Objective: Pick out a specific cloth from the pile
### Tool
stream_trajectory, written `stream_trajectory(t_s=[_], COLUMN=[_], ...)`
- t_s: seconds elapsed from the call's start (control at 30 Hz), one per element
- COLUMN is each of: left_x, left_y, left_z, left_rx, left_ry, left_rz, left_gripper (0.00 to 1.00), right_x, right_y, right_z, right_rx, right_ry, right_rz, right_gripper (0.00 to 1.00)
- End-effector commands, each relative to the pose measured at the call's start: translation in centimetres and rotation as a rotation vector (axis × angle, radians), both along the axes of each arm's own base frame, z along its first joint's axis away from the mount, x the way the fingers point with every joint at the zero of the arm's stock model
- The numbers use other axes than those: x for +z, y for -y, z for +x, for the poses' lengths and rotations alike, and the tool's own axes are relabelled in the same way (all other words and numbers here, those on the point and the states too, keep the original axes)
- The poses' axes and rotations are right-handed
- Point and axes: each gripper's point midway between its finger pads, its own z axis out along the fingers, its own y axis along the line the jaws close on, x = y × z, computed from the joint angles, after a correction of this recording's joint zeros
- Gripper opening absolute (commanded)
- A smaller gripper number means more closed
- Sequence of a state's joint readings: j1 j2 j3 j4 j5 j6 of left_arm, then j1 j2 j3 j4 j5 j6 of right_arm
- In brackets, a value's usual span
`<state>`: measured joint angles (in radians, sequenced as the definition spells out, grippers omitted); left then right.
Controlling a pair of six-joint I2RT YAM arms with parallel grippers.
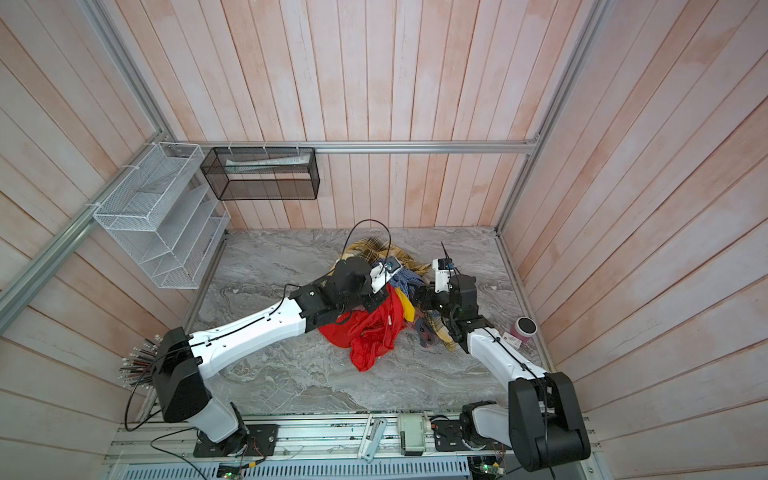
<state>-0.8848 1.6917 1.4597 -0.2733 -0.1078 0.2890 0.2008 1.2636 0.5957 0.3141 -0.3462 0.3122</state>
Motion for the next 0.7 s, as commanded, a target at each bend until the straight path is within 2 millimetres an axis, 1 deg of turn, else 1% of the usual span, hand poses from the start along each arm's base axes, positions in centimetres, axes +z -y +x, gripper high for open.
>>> stream_trajectory(t_s=[0.0, 0.13, 0.33, 0.43, 0.53, 0.6, 0.63, 0.67], left_x=[2.3, -1.8, -8.1, -11.1, -12.8, -13.0, -12.9, -12.9], left_y=[2.2, 2.8, 2.8, 3.0, 3.1, 3.2, 3.2, 3.1], left_z=[1.9, 3.3, 5.2, 6.3, 7.2, 7.5, 7.6, 7.7], left_rx=[-0.110, -0.161, -0.166, -0.149, -0.124, -0.100, -0.090, -0.075], left_ry=[0.012, -0.067, -0.200, -0.246, -0.273, -0.282, -0.288, -0.294], left_rz=[-0.117, -0.092, -0.073, -0.050, -0.056, -0.073, -0.083, -0.089], left_gripper=[0.00, 0.00, 0.00, 0.00, 0.00, 0.00, 0.01, 0.07], right_x=[-1.7, -2.7, -3.7, -3.7, -3.7, -3.6, -3.5, -3.4], right_y=[0.2, 0.4, 1.2, 1.6, 1.7, 1.9, 1.8, 1.8], right_z=[0.1, 0.0, -0.3, -0.3, -0.3, -0.2, -0.2, -0.1], right_rx=[-0.003, 0.000, -0.039, -0.054, -0.059, -0.069, -0.068, -0.066], right_ry=[-0.068, -0.087, -0.122, -0.127, -0.128, -0.130, -0.129, -0.128], right_rz=[-0.014, -0.037, -0.033, -0.034, -0.033, -0.031, -0.027, -0.022], right_gripper=[0.90, 0.88, 0.88, 0.88, 0.88, 0.87, 0.88, 0.88])
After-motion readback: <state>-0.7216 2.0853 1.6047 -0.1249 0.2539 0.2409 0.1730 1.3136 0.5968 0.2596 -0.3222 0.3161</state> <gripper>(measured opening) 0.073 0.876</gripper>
